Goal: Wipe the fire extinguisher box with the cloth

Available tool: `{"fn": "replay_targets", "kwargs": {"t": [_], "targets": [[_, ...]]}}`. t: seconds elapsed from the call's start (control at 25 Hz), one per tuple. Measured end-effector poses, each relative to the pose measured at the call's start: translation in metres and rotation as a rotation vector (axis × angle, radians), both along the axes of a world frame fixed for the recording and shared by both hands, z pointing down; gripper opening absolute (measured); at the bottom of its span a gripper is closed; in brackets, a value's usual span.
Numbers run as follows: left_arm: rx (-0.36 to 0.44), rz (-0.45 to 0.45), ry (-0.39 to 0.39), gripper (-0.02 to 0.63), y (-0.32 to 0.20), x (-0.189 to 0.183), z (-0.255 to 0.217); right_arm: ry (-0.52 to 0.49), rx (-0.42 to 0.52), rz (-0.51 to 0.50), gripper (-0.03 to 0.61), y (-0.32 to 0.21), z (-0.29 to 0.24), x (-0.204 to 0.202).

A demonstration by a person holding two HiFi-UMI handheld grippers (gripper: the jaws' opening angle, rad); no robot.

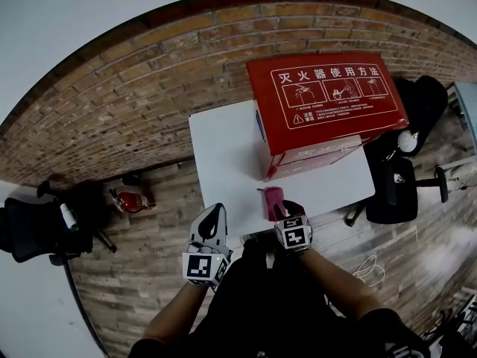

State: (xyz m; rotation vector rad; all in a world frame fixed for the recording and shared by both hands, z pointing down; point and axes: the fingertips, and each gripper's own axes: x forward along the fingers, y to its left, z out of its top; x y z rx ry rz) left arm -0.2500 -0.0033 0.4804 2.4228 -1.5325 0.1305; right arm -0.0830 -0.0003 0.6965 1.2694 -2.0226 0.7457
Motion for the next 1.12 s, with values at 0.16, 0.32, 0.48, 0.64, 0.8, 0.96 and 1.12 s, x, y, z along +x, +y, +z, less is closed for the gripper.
{"fn": "replay_targets", "kwargs": {"t": [0.16,0.32,0.48,0.64,0.8,0.96,1.12], "targets": [[-0.051,-0.026,-0.014,0.025,0.003,-0.015,0.020,0.047,-0.098,0.002,0.123,0.006,0.050,-0.012],[-0.082,-0.050,-0.031,0.025,0.009,-0.032,0.036,0.098,-0.170,0.025,0.144,0.006,0.091,-0.018],[-0.100,-0.068,-0.042,0.025,0.013,-0.042,0.042,0.151,-0.223,0.054,0.161,0.006,0.120,-0.022],[-0.117,-0.078,-0.046,0.025,0.019,-0.051,0.051,0.227,-0.236,0.083,0.173,0.005,0.132,-0.020],[-0.129,-0.086,-0.053,0.025,0.023,-0.057,0.055,0.273,-0.238,0.101,0.181,0.002,0.144,-0.019],[-0.141,-0.096,-0.055,0.025,0.026,-0.062,0.061,0.337,-0.258,0.107,0.187,0.001,0.154,-0.019],[-0.145,-0.097,-0.059,0.025,0.026,-0.067,0.064,0.335,-0.256,0.130,0.186,0.001,0.155,-0.019]]}}
